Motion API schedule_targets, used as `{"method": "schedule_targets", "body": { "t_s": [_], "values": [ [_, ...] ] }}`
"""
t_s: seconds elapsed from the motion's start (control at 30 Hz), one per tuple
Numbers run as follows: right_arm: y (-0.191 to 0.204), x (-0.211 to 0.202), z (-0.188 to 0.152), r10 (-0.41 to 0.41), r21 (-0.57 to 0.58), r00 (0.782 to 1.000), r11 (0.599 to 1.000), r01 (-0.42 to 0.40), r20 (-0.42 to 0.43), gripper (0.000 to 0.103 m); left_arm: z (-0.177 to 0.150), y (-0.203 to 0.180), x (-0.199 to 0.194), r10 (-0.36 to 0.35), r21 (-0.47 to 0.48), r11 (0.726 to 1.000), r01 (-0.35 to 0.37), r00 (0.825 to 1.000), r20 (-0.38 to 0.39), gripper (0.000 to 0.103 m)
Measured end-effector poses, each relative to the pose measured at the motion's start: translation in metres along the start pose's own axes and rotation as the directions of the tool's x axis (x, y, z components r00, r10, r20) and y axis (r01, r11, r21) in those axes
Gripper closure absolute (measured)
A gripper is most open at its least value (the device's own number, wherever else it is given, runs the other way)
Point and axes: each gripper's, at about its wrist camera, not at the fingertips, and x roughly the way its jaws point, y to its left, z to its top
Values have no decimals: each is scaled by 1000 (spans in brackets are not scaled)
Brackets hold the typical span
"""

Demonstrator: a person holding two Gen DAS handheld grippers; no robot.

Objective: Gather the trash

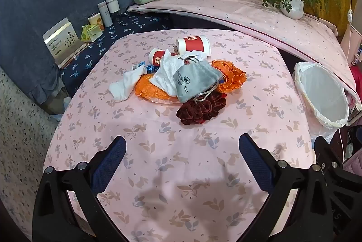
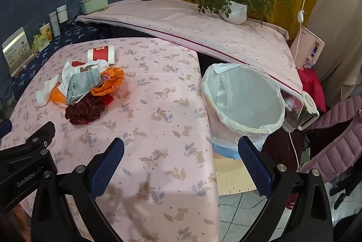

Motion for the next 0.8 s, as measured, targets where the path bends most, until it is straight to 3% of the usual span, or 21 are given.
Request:
{"method": "schedule_targets", "body": {
  "t_s": [0.8],
  "values": [
    [1,1,0,2,-2,1000,1000,-2,1,7,0,1,0,-5,-1,1000,5,1000,2,8]
  ]
}}
